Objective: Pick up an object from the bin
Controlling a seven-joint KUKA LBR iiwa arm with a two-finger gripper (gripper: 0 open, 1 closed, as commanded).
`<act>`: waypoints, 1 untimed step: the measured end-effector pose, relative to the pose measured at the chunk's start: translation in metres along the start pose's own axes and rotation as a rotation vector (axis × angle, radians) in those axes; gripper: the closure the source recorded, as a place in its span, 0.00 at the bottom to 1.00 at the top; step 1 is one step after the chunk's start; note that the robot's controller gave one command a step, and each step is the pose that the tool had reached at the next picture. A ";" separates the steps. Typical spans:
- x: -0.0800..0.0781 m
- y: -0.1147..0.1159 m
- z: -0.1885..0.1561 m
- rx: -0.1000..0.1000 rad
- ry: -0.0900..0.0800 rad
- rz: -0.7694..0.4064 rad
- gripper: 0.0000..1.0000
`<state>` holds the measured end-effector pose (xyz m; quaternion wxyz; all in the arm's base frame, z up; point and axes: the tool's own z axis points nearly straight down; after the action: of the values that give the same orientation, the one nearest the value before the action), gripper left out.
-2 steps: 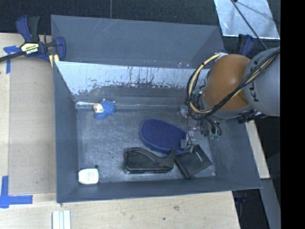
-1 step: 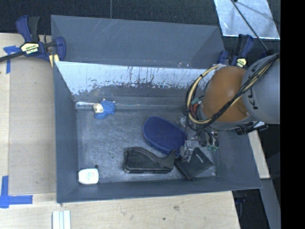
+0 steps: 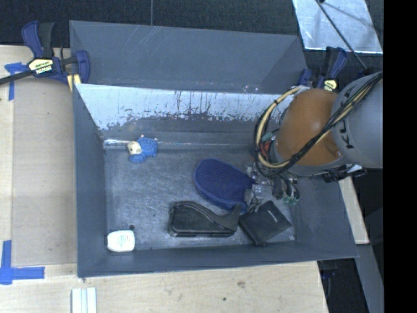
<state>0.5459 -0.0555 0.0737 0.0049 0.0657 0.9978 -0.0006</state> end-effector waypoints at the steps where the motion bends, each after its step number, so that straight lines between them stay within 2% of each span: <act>1: 0.000 0.007 -0.120 -0.001 -0.002 -0.007 1.00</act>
Offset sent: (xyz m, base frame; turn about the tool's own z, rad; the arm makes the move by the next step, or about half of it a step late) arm -0.0031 0.0081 0.1148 -0.0052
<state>0.5455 -0.0481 0.1936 0.0060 0.0620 0.9981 0.0000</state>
